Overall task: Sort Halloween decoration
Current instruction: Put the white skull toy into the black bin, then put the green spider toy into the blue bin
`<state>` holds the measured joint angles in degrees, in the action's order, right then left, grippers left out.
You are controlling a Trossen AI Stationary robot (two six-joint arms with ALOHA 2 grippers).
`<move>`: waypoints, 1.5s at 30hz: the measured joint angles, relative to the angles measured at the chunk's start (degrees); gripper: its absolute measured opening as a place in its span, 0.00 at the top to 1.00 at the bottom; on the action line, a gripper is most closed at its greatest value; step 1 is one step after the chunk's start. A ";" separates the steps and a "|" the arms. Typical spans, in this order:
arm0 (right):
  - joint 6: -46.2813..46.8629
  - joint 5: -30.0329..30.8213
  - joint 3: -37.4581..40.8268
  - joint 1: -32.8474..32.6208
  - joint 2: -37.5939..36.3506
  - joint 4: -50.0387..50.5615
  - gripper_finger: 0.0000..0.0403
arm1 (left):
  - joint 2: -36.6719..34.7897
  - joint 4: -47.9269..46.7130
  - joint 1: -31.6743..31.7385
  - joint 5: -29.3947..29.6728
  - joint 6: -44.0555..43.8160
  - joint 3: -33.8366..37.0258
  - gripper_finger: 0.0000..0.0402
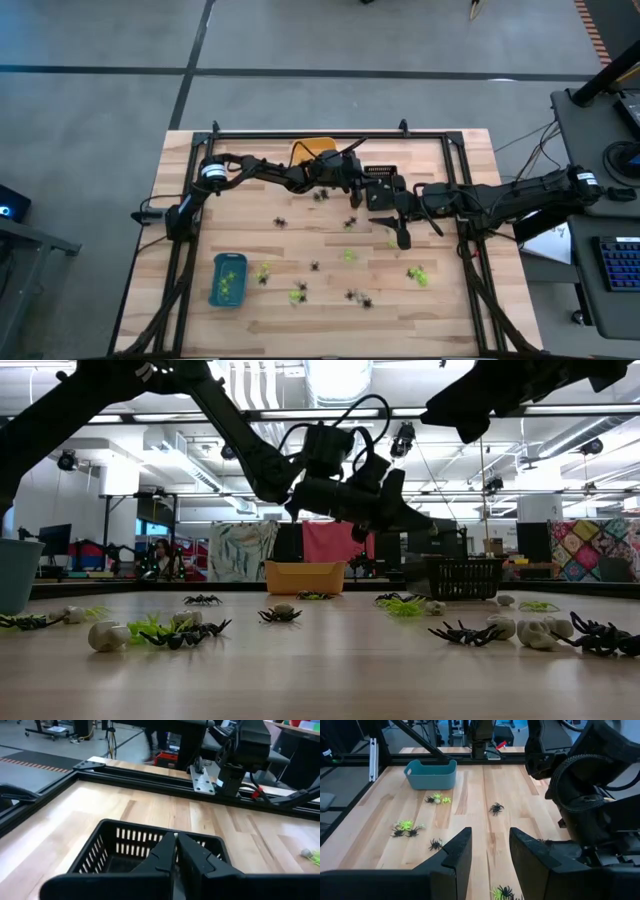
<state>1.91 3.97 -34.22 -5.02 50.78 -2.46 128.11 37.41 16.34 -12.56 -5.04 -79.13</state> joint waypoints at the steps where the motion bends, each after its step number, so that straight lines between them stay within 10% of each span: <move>1: 0.00 0.00 0.00 0.00 0.00 0.00 0.69 | -0.06 0.00 -0.02 0.00 0.00 0.00 0.97; 13: 4.00 0.06 0.00 0.00 0.02 0.00 0.69 | -2.95 -4.67 0.17 -2.79 -0.95 0.06 0.70; 28: 34.74 -6.05 -0.42 -0.89 1.65 1.82 0.69 | -28.64 -15.18 -0.06 -3.15 6.09 12.48 0.67; 45: 62.25 -5.93 -23.00 -1.99 27.68 61.16 0.69 | -60.57 -15.58 -3.43 5.68 1.29 42.16 0.67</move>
<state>64.16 -1.96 -57.22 -7.01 78.46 58.71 67.54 21.83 12.90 -6.88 -3.75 -36.97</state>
